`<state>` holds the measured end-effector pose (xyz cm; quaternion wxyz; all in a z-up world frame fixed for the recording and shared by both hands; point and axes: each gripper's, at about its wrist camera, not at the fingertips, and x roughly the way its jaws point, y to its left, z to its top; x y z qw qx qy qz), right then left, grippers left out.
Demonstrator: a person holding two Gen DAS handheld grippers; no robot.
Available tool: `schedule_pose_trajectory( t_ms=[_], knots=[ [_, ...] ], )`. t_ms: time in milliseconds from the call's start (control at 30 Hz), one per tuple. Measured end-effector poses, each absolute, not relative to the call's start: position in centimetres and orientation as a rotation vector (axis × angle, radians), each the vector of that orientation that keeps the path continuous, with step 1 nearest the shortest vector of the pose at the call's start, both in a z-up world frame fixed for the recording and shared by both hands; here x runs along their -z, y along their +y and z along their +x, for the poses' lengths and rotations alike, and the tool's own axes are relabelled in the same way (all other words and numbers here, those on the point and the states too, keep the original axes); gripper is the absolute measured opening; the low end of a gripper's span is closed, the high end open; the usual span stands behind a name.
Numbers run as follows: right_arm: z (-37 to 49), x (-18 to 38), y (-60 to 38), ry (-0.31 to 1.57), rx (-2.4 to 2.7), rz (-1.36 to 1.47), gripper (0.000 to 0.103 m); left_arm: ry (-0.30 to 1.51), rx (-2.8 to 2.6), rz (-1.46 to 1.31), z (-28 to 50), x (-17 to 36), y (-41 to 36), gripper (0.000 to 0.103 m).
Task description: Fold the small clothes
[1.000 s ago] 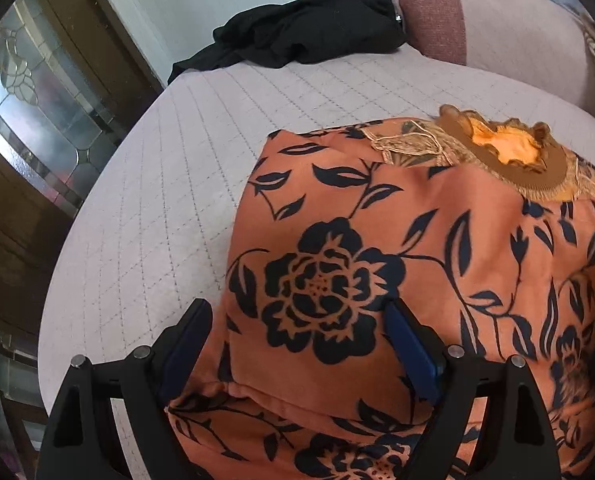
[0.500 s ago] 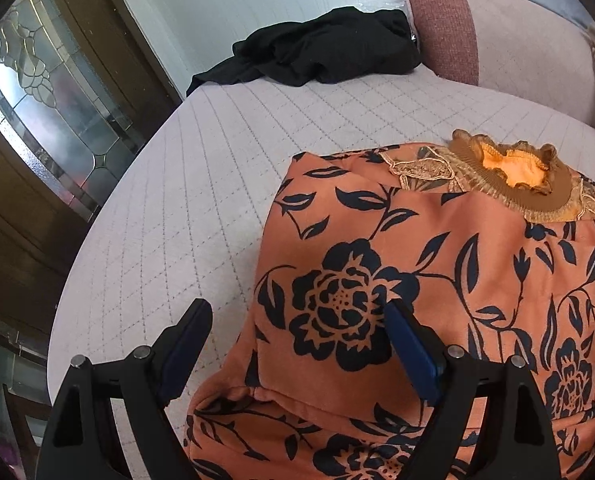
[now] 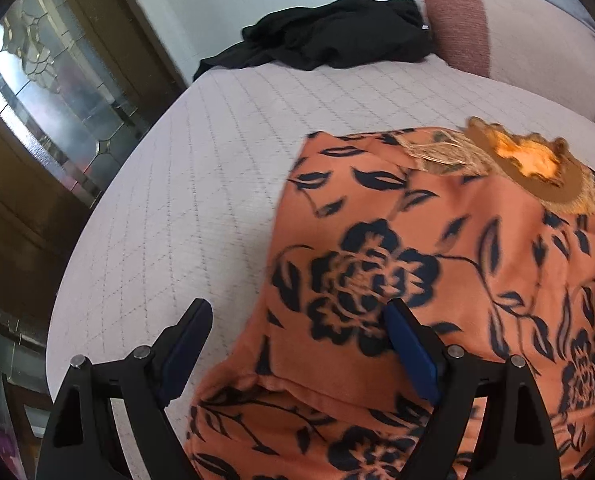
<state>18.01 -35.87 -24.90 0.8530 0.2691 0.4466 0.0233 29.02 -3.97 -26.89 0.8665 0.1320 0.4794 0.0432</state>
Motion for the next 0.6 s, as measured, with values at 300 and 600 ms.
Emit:
schedule_pose_trajectory(
  t_ms=[300,600],
  knots=[
    [20.2,28.2,-31.9,0.954,-0.041,0.535,0.018,1.004,-0.068,0.299,29.0,27.3,-4.0,0.093],
    [16.1,25.2,-41.2,0.915,0.160,0.644,0.020,1.018,-0.107,0.247,30.0,26.7,-3.5,0.092]
  ],
)
